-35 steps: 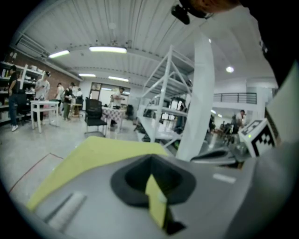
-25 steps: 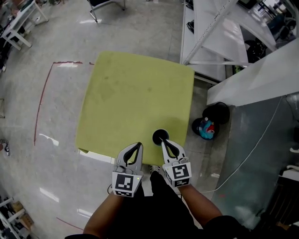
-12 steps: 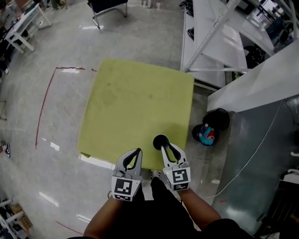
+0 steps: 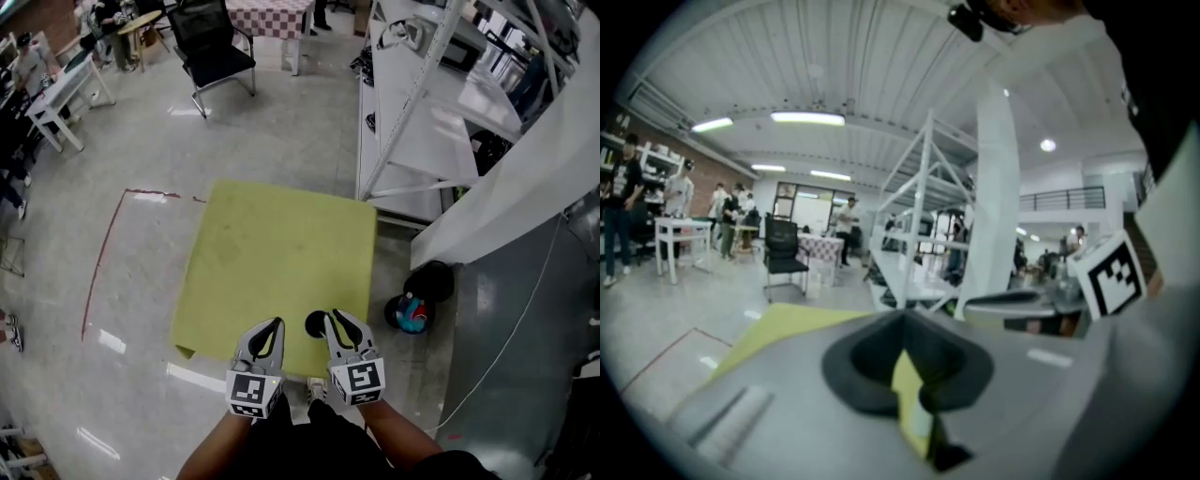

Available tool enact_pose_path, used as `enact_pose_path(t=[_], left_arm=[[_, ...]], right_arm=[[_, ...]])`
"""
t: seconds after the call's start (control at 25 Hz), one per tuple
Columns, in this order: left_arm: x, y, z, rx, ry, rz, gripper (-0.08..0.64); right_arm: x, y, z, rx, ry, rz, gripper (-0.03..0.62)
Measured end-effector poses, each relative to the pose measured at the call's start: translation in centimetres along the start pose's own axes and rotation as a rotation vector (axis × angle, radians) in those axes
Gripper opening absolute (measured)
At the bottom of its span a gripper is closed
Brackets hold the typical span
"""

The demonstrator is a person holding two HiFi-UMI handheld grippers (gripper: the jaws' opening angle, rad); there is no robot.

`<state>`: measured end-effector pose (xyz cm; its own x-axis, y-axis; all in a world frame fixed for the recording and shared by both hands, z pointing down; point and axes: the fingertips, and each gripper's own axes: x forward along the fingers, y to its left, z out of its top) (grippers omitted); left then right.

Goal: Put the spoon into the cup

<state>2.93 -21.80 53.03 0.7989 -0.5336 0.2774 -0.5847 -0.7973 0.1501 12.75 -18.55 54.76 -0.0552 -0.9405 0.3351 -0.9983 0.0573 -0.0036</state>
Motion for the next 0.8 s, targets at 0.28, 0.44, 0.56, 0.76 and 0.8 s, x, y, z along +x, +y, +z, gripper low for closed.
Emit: enact_pose_path(t=[0.28,0.44,0.56,0.76,0.8], left_arm=[[-0.6,-0.9,6.7,0.022,-0.130,-0.026,0.007],[-0.3,-1.2,9.5,0.043,-0.184,-0.036,0.006],[-0.1,-2.0,11.5,0.068,-0.226,-0.057,0.006],[0.6,-3.0,12.9,0.109,-0.259,-0.085,0.006],[0.7,-3.1,12.9,0.115,-0.260,-0.087,0.006]], right_arm=[[-1.7,-1.3,7.7,-0.026,-0.163,-0.027,0.018],[-2.7,-2.0,10.9,-0.052,-0.231,-0.050,0.008],[-3.3,-2.2,12.7,-0.060,-0.270,-0.062,0.006],[-4.0,-2.9,14.5,-0.069,-0.312,-0.095,0.006],[-4.1,-2.9,14.6,-0.067,-0.316,-0.101,0.006]])
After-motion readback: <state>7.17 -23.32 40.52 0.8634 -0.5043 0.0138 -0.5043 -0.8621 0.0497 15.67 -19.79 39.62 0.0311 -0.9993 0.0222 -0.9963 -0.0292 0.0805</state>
